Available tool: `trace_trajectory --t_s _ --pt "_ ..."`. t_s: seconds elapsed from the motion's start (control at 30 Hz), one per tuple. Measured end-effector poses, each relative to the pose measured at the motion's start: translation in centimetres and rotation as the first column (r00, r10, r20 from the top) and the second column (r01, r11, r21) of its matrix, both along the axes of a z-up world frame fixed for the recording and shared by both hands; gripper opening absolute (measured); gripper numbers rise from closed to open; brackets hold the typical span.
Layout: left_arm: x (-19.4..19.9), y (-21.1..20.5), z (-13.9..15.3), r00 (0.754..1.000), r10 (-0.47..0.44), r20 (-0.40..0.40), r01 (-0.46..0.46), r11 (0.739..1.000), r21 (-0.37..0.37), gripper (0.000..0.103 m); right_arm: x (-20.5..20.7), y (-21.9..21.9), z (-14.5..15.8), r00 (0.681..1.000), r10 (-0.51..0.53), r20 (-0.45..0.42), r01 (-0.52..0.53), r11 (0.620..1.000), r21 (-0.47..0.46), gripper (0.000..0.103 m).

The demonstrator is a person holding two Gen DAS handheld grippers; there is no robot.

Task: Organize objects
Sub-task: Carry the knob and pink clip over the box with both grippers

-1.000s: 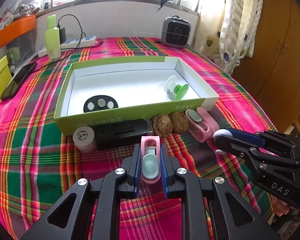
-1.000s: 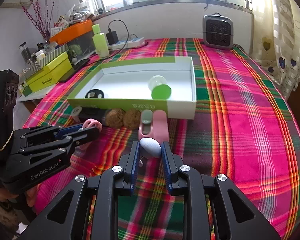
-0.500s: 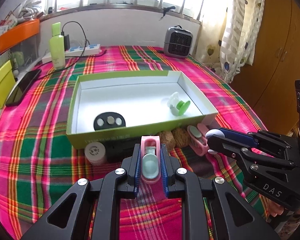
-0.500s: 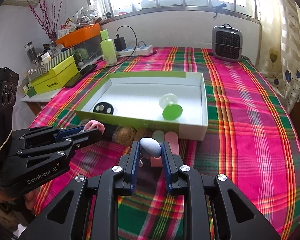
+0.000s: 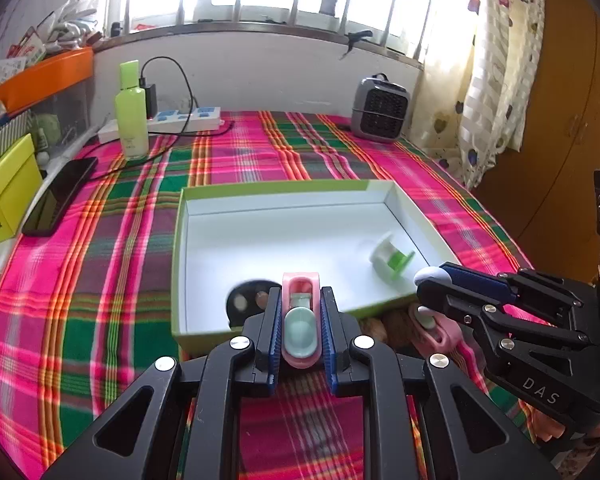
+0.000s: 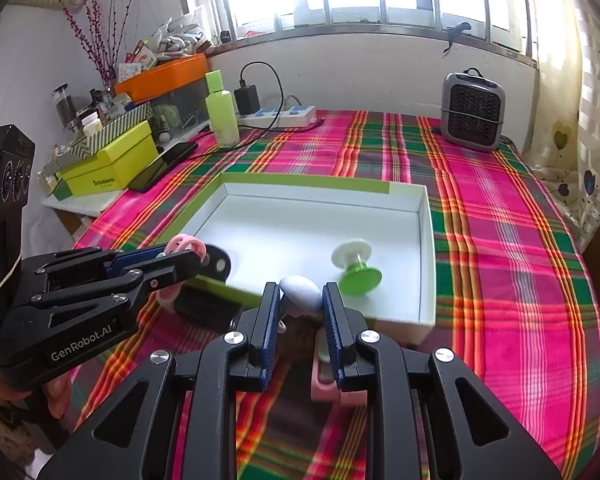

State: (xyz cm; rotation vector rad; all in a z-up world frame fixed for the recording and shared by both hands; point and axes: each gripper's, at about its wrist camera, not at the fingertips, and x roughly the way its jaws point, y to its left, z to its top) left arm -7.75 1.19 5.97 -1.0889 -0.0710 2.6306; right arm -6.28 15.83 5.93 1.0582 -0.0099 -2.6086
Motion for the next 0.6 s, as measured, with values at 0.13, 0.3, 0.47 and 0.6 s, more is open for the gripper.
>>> trace_trajectory --t_s 0.13,0.3,0.47,0.6 --pt "-1.4 -0.4 -0.1 1.000 0.015 0.000 -0.015 1.000 -0.005 0.016 -1.2 -0.3 -0.1 1.000 -0.003 0.006 0.003 1.000 0.000 0.023" --pt "-3.0 -0.7 -0.3 1.000 0.024 0.007 -0.024 1.000 -0.006 0.016 -3.2 -0.9 -0.5 1.000 -0.004 0.018 0.004 1.000 0.012 0.023" --pt "-5.0 -1.1 -0.9 0.999 0.045 0.029 -0.046 0.999 0.008 0.016 -5.0 -1.5 -1.1 0.999 -0.007 0.036 0.006 1.000 0.021 0.023" --pt "-6.3 -1.4 -1.2 0.997 0.068 0.040 -0.068 0.998 0.008 0.016 -6.6 -1.7 -1.8 0.998 -0.015 0.061 0.013 1.000 0.022 0.023"
